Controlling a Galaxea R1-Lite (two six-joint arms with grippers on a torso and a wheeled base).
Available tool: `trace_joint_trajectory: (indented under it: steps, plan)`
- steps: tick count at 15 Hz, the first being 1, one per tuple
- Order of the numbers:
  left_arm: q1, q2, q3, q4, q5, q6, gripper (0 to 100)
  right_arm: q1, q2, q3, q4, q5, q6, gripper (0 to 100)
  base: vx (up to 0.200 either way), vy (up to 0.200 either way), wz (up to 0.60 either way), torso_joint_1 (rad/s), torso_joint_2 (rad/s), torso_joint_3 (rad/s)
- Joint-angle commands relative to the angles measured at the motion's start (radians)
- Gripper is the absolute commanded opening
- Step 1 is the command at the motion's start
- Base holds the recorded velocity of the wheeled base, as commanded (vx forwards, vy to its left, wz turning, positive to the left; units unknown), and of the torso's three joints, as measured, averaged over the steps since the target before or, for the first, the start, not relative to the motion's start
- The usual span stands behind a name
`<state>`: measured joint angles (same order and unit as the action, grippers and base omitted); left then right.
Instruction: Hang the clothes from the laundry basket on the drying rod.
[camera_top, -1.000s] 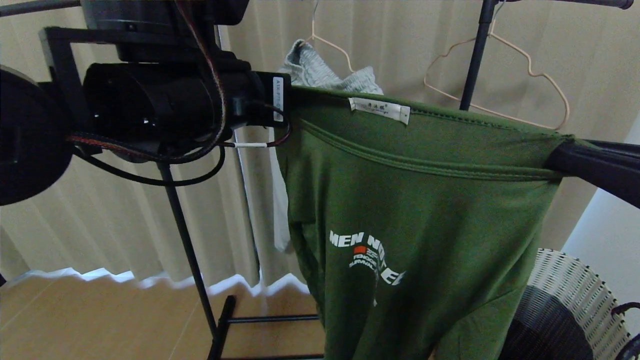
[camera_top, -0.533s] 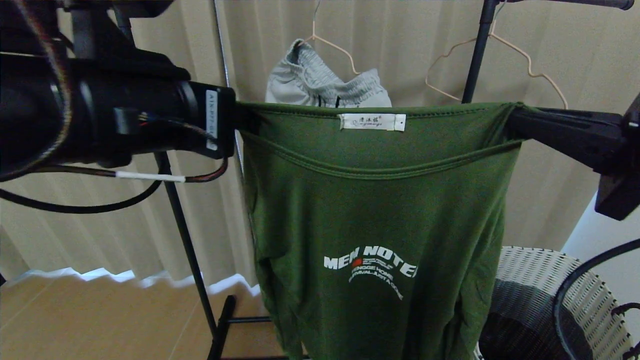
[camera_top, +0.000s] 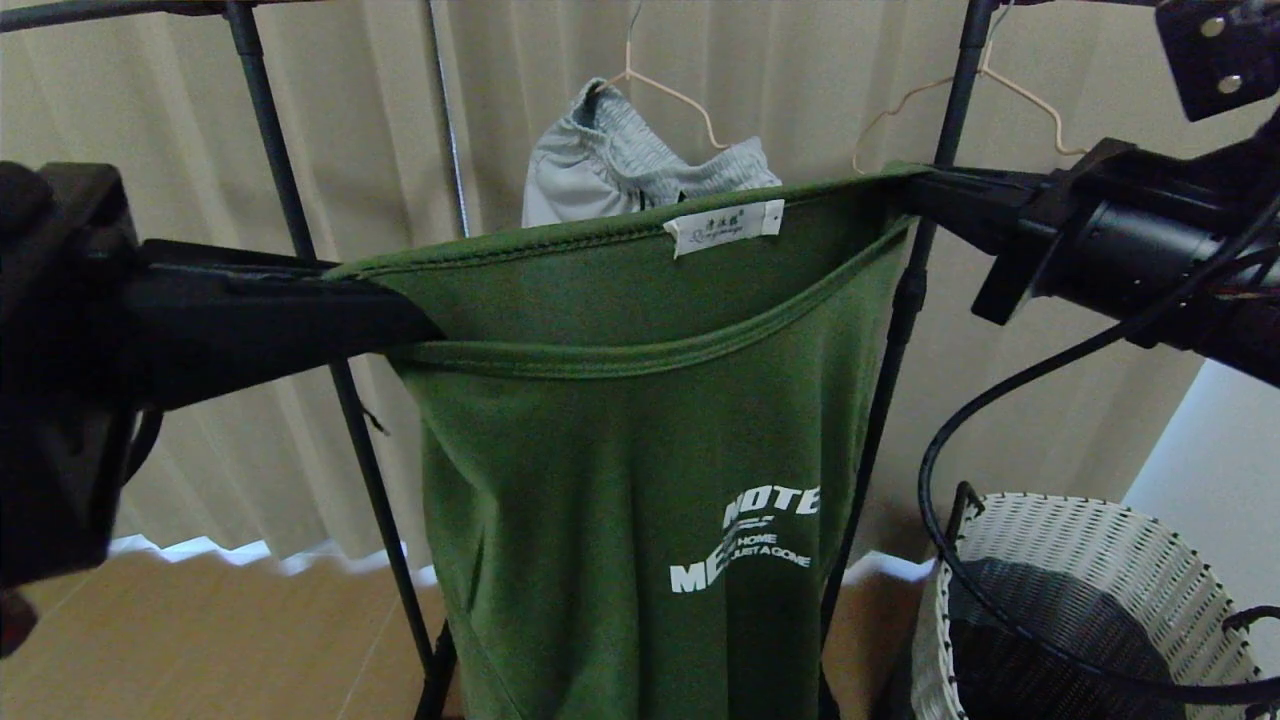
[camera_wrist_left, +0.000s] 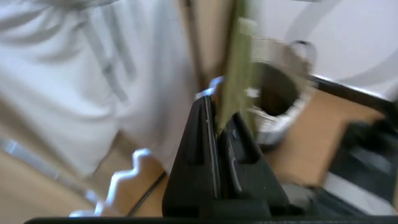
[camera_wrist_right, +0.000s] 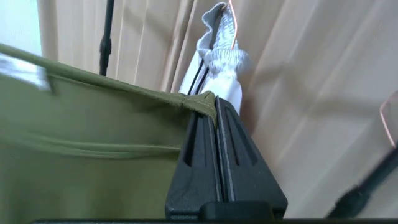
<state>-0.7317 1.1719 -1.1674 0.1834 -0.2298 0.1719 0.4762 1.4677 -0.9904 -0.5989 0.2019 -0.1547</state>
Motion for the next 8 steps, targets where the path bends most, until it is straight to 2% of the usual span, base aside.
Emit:
trace_joint_trajectory:
  steps: [1, 4, 6, 7, 8]
  plan:
    - [-0.02, -0.051, 0.031, -0.001, -0.003, 0.012, 0, 0.001, 0.056, -0.017, -0.001, -0.001, 0.0, 0, 0.0, 0.0, 0.0, 0.0, 0.0, 0.0]
    - [-0.018, -0.051, 0.054, -0.019, -0.002, 0.021, 0, 0.001, 0.049, -0.016, -0.001, -0.006, 0.0, 0, 0.0, 0.0, 0.0, 0.0, 0.0, 0.0]
    - [-0.006, -0.046, 0.094, -0.099, 0.023, 0.023, 0, 0.001, 0.033, -0.011, 0.002, -0.033, -0.002, 0, 0.0, 0.0, 0.0, 0.0, 0.0, 0.0]
    - [0.002, -0.035, 0.106, -0.133, 0.095, 0.035, 0, 0.001, 0.025, -0.011, 0.002, -0.053, -0.002, 0, 0.0, 0.0, 0.0, 0.0, 0.0, 0.0]
    - [0.002, -0.006, 0.107, -0.16, 0.199, 0.051, 0, 0.001, 0.008, -0.011, 0.01, -0.067, -0.003, 0, 0.0, 0.0, 0.0, 0.0, 0.0, 0.0]
